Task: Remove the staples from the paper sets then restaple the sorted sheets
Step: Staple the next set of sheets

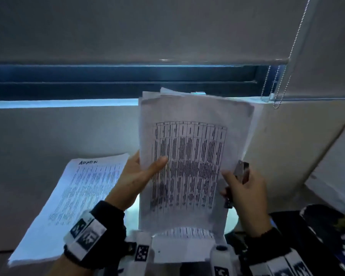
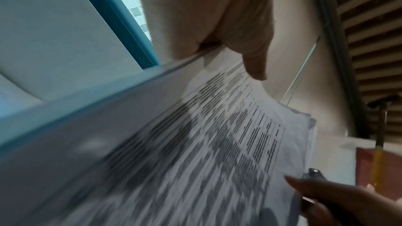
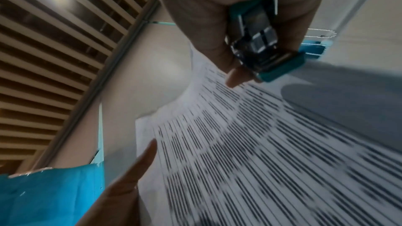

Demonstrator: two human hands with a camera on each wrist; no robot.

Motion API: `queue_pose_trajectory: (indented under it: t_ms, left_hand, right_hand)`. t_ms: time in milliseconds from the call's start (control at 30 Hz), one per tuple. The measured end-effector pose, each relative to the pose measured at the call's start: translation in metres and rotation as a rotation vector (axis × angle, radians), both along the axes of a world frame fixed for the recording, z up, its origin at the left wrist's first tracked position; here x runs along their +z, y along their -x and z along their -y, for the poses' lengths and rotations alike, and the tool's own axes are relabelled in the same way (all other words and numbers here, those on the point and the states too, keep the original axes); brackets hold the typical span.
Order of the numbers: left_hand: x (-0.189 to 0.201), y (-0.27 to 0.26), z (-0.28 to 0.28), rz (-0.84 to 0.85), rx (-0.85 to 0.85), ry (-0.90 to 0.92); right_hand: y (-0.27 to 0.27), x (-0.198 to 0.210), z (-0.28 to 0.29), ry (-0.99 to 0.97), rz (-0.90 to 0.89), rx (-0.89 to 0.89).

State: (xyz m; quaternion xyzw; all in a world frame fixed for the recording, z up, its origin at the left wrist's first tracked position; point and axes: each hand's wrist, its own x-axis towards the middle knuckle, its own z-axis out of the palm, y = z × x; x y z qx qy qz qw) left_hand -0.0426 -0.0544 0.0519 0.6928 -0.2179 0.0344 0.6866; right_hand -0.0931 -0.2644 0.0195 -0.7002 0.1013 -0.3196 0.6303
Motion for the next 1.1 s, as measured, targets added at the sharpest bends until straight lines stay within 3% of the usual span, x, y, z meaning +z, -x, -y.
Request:
queue_pose_trajectory:
  t_ms: [200, 300, 433, 633, 833, 1000, 1100]
  left_hand:
    - [0.050, -0.020, -0.004, 0.233, 0.055, 0.122]
    - [0.078, -0.034, -0.004, 0.325, 0.075, 0.059]
    - [0.087, -0.054, 0.003, 0.219, -0.003, -0.017]
    - [0.079, -0.077, 0.005, 0.023, -0.181, 0.052]
    - [0.082, -0.068, 0.011, 0.181, 0.042, -0.061]
    - [0.100, -0.045, 0.008, 0.286, 0.075, 0.044]
    - [0.106, -0.031, 0.001, 0.339, 0.073, 0.016]
  right_hand:
    - [-0.001, -0.002, 0.009, 0.028, -0.034, 0.039]
    - [-0.005, 0.000, 0.008, 0.044, -0.035, 0.043]
    - [-0.009, -0.006, 0.009, 0.046, 0.003, 0.033]
    - [-0.013, -0.013, 0.013, -0.010, 0.022, 0.054]
    - [-0.014, -0.010, 0.013, -0.031, 0.060, 0.043]
    - [-0.004, 0.008, 0.010, 0.009, 0.132, 0.007]
    - [0.005, 0.010, 0.011, 0.046, 0.119, -0.016]
